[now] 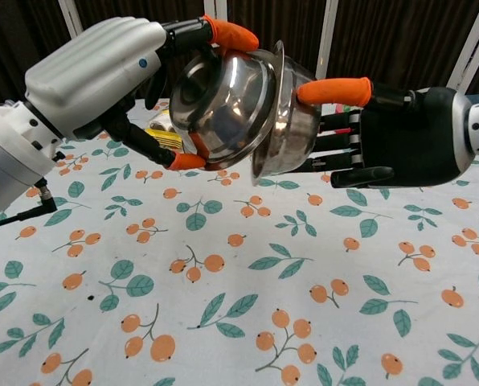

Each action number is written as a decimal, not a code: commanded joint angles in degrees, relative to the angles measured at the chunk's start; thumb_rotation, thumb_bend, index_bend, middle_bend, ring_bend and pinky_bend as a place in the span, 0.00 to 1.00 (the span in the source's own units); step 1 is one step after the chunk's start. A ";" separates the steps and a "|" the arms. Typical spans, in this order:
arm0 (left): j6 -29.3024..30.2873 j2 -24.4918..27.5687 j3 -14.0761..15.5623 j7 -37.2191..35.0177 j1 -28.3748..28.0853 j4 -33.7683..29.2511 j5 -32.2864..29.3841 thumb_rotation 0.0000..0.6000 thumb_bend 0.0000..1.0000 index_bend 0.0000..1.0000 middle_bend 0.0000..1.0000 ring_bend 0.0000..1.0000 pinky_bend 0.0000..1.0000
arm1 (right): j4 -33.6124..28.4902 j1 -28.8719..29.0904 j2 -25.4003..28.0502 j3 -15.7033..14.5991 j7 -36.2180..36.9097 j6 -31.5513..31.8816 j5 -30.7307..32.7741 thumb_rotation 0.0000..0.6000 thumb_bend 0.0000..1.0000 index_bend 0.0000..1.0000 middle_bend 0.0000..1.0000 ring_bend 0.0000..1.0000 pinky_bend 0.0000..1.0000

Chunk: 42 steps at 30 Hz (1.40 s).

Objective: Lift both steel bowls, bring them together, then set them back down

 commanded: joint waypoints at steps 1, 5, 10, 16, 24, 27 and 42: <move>0.20 0.03 0.16 0.08 0.04 -0.03 0.20 1.00 0.28 0.35 0.54 0.44 0.65 | -1.02 -0.37 0.23 0.38 -0.98 0.01 0.47 1.00 0.46 1.00 0.93 0.95 1.00; 0.43 0.23 0.30 0.33 0.11 -0.14 0.38 1.00 0.28 0.35 0.54 0.44 0.65 | -1.52 -0.70 0.39 0.75 -1.82 -0.11 1.30 1.00 0.46 1.00 0.93 0.95 1.00; -0.02 0.21 0.52 0.50 -0.03 -0.14 0.33 1.00 0.28 0.35 0.54 0.44 0.65 | -1.82 -1.26 0.39 1.36 -2.52 -0.58 2.42 1.00 0.46 1.00 0.93 0.95 1.00; 1.14 0.21 0.74 0.43 0.07 -0.54 1.22 1.00 0.28 0.35 0.54 0.44 0.65 | -0.81 -1.80 0.11 1.75 -4.06 -1.17 3.10 1.00 0.46 1.00 0.93 0.95 1.00; 3.28 2.65 0.43 1.10 0.56 -4.17 2.66 1.00 0.28 0.35 0.54 0.44 0.65 | 4.78 -2.72 -1.39 2.37 -4.57 -2.92 4.79 1.00 0.46 1.00 0.93 0.95 1.00; 3.11 3.08 0.38 1.38 0.55 -5.11 2.68 1.00 0.28 0.35 0.54 0.44 0.65 | 6.67 -3.30 -2.32 2.98 -4.71 -4.04 5.39 1.00 0.46 1.00 0.93 0.95 1.00; -0.46 -0.16 1.04 2.46 -0.52 -1.77 1.76 1.00 0.28 0.35 0.54 0.44 0.65 | -1.27 -8.13 -1.95 9.79 -11.14 -9.41 6.56 1.00 0.47 1.00 0.93 0.95 1.00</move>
